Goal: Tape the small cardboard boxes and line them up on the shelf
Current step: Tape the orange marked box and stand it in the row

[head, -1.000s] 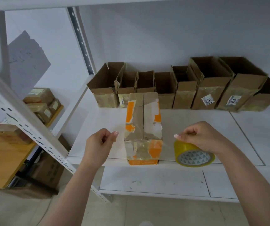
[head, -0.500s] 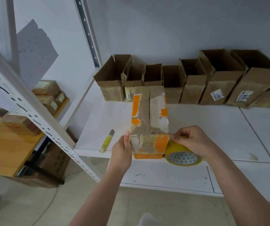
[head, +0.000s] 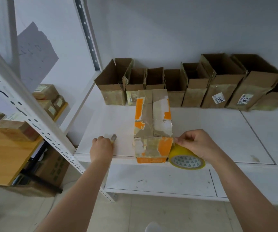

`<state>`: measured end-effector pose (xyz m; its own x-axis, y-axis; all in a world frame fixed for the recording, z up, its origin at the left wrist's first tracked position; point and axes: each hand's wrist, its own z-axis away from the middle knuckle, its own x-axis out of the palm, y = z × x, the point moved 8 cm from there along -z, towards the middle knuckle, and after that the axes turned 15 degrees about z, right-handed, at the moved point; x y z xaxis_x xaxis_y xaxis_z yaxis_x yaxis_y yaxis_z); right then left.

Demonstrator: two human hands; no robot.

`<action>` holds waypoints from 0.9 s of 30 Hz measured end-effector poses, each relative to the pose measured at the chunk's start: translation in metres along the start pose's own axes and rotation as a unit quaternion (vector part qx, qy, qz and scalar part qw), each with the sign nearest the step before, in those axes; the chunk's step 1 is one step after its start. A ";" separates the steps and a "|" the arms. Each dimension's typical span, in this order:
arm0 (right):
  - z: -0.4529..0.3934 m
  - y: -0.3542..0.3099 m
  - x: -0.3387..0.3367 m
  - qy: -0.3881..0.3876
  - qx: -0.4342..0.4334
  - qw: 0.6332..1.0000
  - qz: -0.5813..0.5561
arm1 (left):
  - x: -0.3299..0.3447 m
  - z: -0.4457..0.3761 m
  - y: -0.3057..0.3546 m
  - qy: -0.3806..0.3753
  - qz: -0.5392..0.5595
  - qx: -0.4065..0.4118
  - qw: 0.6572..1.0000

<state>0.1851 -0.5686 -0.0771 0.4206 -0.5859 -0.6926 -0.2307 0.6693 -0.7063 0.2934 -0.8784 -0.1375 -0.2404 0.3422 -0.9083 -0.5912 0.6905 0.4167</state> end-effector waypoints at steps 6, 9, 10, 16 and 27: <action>0.001 0.000 -0.001 0.001 0.003 1.000 0.012 | -0.038 -0.002 0.014 0.025 0.196 0.009 0.980; 0.002 -0.002 -0.001 -0.003 0.000 1.000 0.009 | -0.092 0.009 0.052 0.094 0.353 0.079 0.928; 0.003 -0.003 -0.001 -0.005 0.001 1.000 0.006 | -0.106 0.015 0.072 0.079 0.380 0.112 0.915; 0.005 -0.003 0.000 -0.025 0.005 1.000 -0.015 | -0.101 0.062 0.199 -0.256 0.443 0.249 0.823; 0.011 0.001 0.001 -0.098 -0.036 0.993 -0.061 | -0.051 0.055 0.198 -0.226 0.411 0.223 0.854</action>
<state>0.1949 -0.5634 -0.0774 0.6108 -0.5549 -0.5648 -0.2276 0.5602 -0.7965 0.2311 -0.7245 -0.0067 -0.0515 0.9701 -0.2371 0.0115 0.2380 0.9712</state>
